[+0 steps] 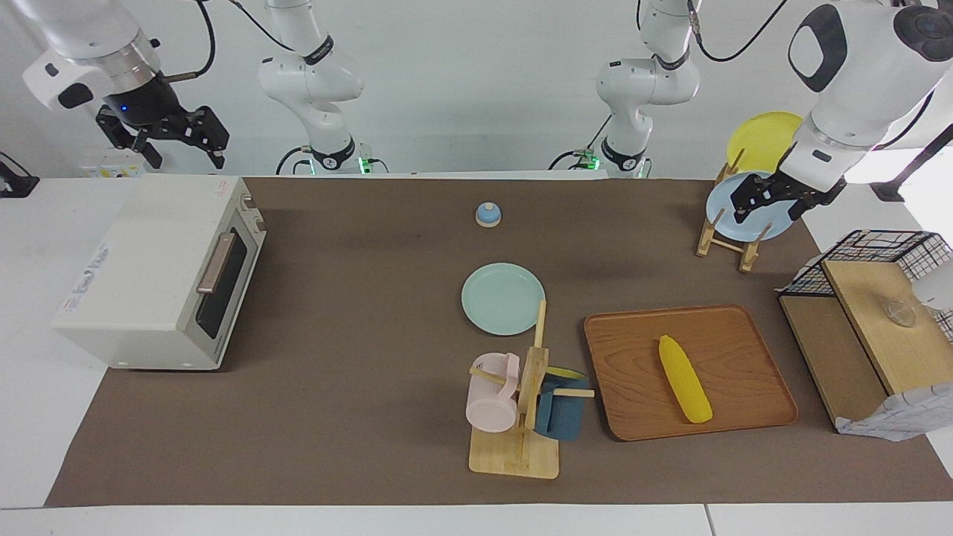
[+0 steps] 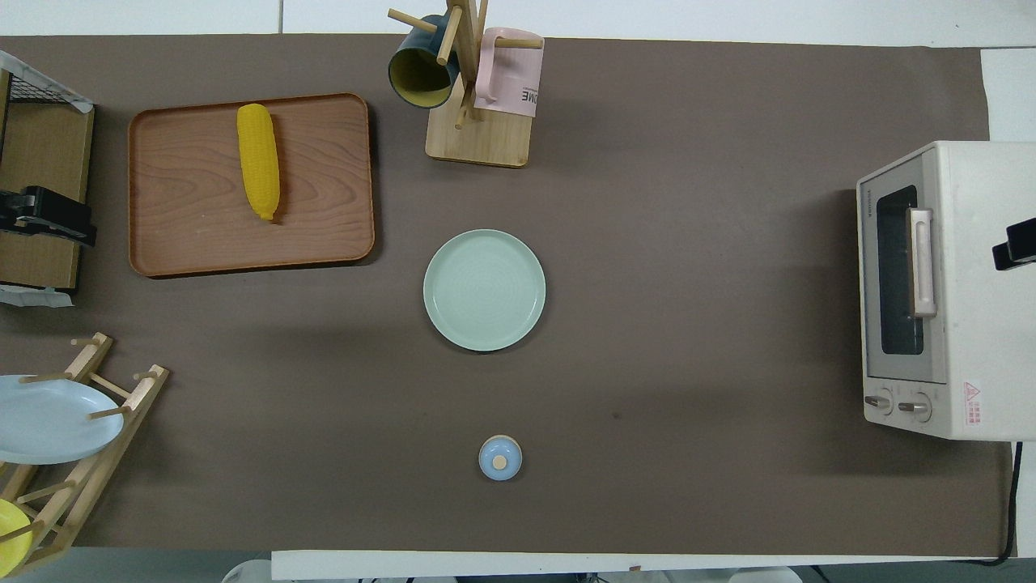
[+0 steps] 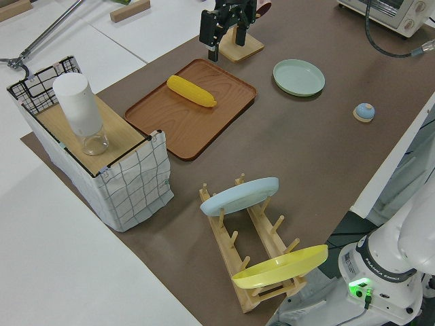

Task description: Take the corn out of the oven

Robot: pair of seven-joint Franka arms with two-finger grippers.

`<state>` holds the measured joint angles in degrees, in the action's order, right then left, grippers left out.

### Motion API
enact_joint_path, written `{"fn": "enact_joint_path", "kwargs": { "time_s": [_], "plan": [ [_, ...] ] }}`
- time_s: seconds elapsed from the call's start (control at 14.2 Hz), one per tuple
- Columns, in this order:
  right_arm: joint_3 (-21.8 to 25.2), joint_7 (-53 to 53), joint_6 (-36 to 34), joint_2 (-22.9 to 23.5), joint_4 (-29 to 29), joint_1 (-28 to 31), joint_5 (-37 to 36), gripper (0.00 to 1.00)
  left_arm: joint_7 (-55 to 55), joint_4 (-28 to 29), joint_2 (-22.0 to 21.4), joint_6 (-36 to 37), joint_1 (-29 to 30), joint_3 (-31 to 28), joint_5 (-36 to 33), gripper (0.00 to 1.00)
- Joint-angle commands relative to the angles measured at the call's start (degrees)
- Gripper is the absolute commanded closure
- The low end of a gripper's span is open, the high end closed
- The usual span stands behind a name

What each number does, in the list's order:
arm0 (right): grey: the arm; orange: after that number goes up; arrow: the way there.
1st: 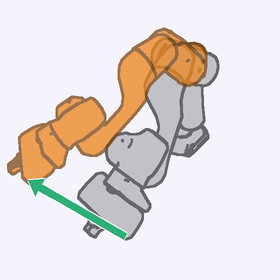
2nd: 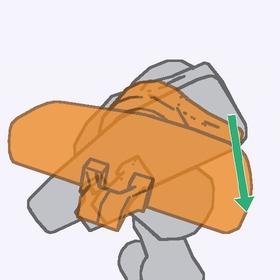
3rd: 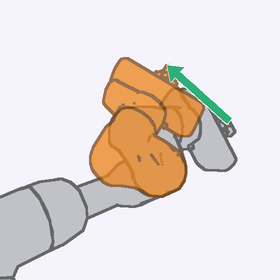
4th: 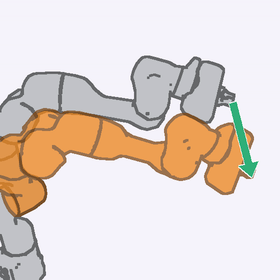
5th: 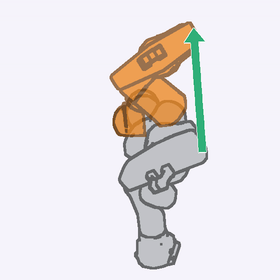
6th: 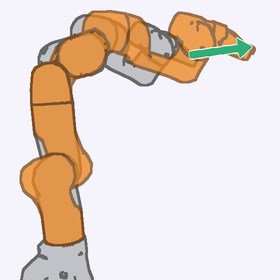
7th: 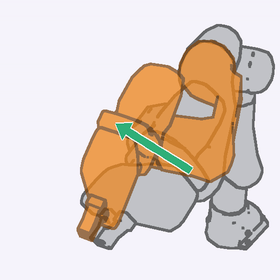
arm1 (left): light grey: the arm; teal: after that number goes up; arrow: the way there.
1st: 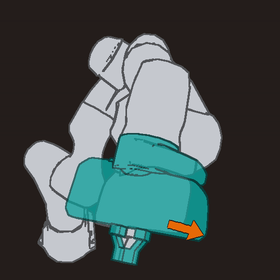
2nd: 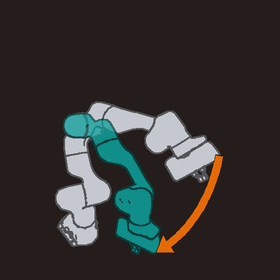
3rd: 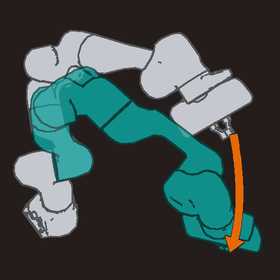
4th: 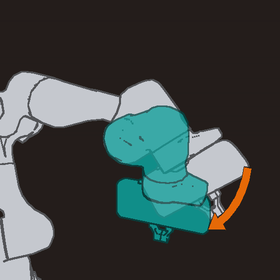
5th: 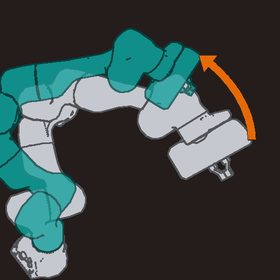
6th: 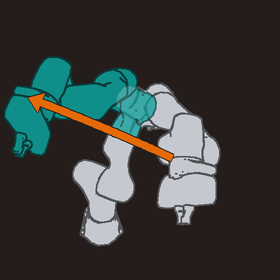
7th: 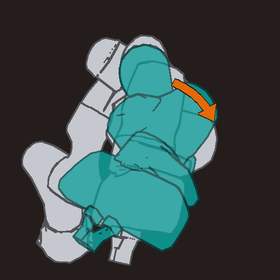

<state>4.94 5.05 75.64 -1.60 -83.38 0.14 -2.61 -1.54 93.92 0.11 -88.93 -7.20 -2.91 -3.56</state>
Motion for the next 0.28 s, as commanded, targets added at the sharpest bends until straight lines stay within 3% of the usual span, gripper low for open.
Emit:
{"fn": "enact_joint_path", "kwargs": {
  "time_s": [0.0, 0.21],
  "plan": [
    [0.3, -0.7, -1.0, -0.1, 0.2, -0.2, -0.6, 0.00, -0.9, -0.5, -0.1, 0.9, -0.1, -0.2, -0.1, 0.00],
    [0.4, -0.7, -1.0, -0.2, -0.3, -0.1, -0.5, 0.00, -0.9, -0.4, -0.2, 0.9, -0.1, -0.2, -0.1, 0.00]
  ]
}}
